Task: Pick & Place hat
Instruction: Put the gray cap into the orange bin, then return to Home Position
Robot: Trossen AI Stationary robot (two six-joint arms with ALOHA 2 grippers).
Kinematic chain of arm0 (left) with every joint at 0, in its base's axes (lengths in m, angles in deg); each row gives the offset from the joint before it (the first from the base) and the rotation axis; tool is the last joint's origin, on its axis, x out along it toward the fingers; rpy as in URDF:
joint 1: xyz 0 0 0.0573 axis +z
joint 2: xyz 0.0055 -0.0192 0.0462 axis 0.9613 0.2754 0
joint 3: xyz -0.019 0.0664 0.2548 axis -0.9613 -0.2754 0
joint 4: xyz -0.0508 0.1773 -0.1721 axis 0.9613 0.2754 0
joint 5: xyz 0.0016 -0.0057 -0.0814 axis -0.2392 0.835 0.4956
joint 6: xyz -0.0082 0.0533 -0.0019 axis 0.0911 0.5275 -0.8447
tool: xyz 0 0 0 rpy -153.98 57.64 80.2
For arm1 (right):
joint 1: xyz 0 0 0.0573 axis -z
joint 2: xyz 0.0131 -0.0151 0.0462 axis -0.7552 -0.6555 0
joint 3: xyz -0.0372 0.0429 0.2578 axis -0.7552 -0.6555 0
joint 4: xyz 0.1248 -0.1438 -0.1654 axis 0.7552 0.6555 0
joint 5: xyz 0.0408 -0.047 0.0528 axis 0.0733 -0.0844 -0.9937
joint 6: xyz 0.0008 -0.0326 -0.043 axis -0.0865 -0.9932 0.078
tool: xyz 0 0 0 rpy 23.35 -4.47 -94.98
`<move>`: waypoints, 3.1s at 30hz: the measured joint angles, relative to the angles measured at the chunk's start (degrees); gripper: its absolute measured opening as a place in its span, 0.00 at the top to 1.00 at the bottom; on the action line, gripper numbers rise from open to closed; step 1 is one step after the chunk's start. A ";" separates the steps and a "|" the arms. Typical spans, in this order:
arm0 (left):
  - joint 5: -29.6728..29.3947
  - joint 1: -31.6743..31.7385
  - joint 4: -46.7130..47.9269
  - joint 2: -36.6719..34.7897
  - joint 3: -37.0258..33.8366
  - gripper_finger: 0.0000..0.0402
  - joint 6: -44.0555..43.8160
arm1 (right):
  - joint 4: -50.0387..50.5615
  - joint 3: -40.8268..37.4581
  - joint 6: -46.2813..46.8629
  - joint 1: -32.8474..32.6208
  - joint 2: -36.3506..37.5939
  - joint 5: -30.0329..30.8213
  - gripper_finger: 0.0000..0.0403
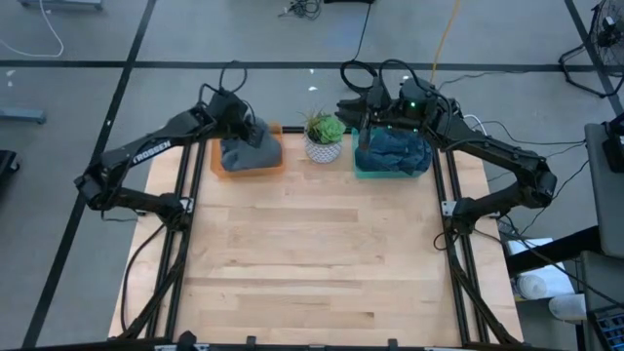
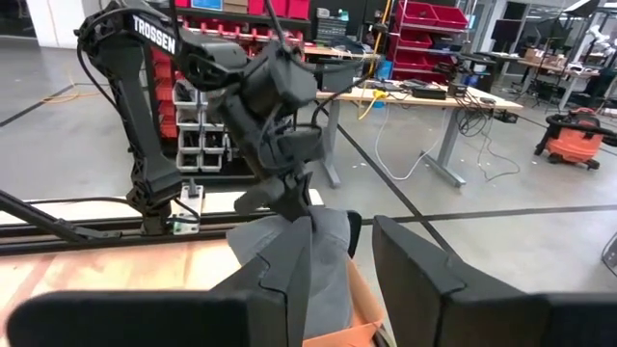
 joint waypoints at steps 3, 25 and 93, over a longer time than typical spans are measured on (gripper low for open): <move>-2.29 0.13 -0.07 0.00 -1.95 0.96 -0.73 | 0.00 0.00 0.00 0.00 0.00 0.01 0.75; -13.97 6.33 5.57 0.02 -8.24 0.85 -1.45 | -0.40 0.00 -0.25 -0.96 0.02 0.24 0.75; -3.12 1.53 1.20 5.86 -3.45 0.15 22.55 | 2.89 -0.04 -3.32 -4.87 0.04 3.06 0.75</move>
